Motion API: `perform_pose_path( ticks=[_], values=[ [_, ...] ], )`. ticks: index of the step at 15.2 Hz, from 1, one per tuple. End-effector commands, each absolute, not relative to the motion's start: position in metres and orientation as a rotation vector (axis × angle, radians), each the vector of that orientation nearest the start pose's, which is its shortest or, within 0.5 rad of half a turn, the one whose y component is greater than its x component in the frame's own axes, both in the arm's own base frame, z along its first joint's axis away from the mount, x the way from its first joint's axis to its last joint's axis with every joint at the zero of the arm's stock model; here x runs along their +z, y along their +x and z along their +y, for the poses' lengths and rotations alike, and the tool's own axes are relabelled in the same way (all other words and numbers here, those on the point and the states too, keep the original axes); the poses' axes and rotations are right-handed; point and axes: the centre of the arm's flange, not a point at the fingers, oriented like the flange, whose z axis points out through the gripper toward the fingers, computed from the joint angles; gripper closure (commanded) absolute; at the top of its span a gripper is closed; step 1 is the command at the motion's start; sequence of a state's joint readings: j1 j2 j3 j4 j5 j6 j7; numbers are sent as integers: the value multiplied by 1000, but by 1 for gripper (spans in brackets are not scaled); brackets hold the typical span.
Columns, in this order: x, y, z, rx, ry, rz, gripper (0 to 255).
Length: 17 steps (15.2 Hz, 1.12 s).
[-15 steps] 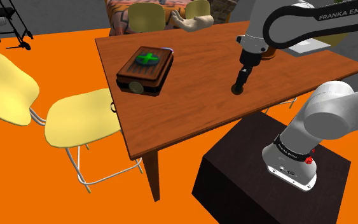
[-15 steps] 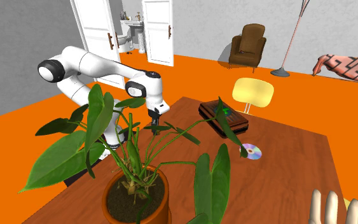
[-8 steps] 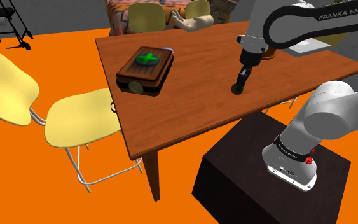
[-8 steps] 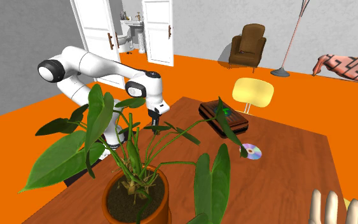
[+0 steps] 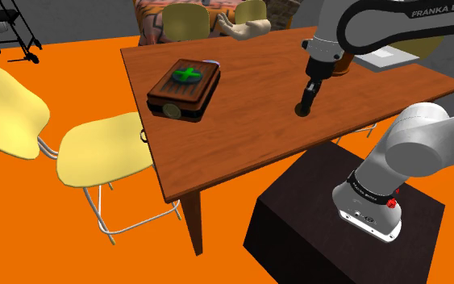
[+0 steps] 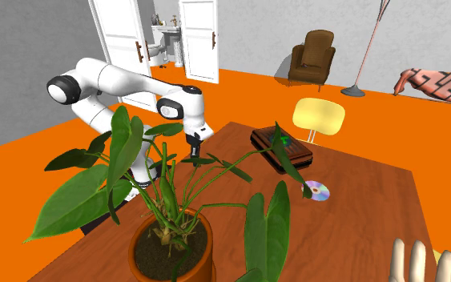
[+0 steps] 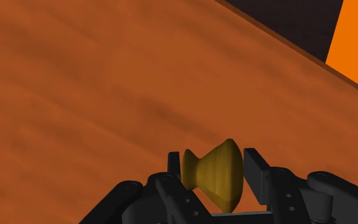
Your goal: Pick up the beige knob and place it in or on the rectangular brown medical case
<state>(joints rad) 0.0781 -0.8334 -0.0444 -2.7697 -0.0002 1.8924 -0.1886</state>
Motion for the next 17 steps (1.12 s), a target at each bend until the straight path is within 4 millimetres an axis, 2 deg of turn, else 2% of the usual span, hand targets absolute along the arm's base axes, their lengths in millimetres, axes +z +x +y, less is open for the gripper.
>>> perform_pose_path(
  ticks=[1, 17],
  values=[
    [446, 294, 11, 66, -3083, -368, 255],
    [530, 294, 11, 66, -3083, -368, 255]
  ],
)
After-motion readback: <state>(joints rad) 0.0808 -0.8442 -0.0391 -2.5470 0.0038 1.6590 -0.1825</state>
